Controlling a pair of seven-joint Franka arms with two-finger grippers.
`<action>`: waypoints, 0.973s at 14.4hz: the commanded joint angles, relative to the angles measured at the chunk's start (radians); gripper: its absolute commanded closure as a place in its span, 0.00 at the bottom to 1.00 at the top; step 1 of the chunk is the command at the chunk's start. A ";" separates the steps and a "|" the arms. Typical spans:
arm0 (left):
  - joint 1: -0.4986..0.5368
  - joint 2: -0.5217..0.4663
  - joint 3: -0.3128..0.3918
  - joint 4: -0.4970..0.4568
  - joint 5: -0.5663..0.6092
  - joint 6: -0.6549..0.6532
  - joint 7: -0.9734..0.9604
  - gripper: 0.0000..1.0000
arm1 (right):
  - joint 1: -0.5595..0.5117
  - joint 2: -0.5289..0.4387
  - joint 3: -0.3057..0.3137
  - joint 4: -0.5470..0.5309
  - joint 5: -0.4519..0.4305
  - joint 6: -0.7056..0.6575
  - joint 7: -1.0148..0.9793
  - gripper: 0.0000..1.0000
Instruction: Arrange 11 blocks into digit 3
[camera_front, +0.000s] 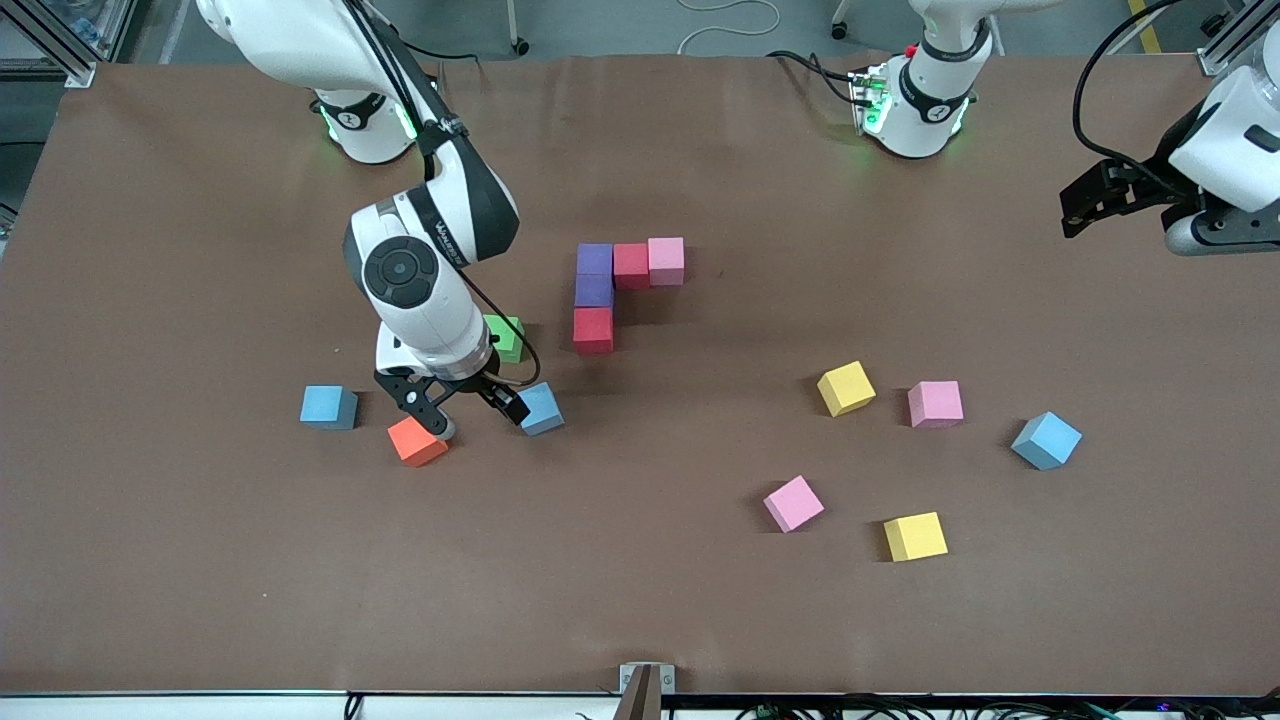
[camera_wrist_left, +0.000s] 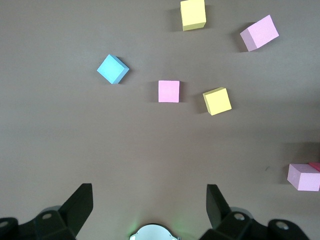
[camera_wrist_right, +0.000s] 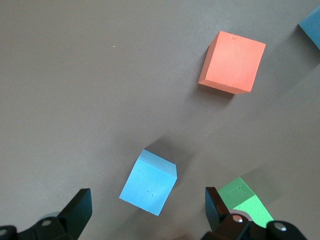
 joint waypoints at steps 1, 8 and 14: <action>0.005 0.004 0.000 0.005 0.001 -0.006 0.013 0.00 | -0.007 -0.014 0.005 -0.019 -0.019 0.006 0.014 0.00; -0.069 0.161 -0.008 -0.005 0.002 0.137 -0.032 0.00 | -0.015 -0.007 0.005 -0.016 -0.051 0.023 0.014 0.00; -0.158 0.357 -0.008 -0.001 0.004 0.364 -0.313 0.00 | -0.016 -0.007 0.005 -0.017 -0.051 0.023 0.012 0.00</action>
